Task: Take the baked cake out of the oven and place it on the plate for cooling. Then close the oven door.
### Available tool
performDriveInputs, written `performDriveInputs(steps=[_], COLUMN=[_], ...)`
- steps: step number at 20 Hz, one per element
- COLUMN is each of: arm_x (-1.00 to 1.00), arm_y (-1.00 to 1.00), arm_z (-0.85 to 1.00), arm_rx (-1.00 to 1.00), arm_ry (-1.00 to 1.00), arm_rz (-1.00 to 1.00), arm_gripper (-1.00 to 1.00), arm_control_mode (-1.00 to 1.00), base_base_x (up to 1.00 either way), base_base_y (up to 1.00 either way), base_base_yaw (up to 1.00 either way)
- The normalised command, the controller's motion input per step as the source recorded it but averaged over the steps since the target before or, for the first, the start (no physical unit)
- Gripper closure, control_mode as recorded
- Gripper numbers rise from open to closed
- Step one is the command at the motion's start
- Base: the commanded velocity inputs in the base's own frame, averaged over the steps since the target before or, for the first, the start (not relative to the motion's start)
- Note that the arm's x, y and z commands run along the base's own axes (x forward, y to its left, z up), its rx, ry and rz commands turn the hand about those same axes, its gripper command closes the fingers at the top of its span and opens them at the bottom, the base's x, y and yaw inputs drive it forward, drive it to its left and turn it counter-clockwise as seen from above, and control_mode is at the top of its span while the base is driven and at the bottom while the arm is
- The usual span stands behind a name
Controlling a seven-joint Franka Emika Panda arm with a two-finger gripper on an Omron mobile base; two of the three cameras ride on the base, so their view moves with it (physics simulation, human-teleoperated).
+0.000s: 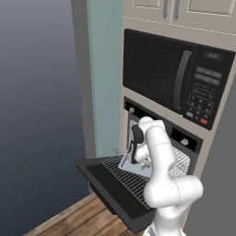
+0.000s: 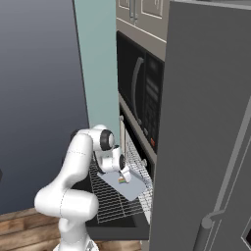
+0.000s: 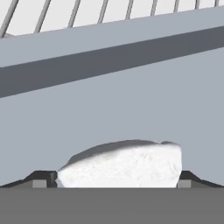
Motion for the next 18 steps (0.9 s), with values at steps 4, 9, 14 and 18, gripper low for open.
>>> performDriveInputs(steps=[4, 9, 14, 18], arm_x=[-0.03, -0.04, -0.15, -0.22], arm_y=[0.0, 0.0, 0.02, 0.36], arm_z=[-0.24, -0.13, 0.01, 0.51], arm_rx=[0.0, 0.0, 0.0, -0.01], arm_ry=[-0.02, -0.02, -0.07, -0.21], arm_rz=[-0.01, -0.01, -0.02, -0.15], arm_gripper=[-1.0, 1.0, 1.0, 1.0], arm_control_mode=[-1.0, -1.0, -1.0, -1.0], base_base_x=[0.0, 0.0, 0.0, 0.0], base_base_y=[0.0, 0.0, 0.0, 0.0], base_base_yaw=[0.0, 0.0, 0.0, 0.0])
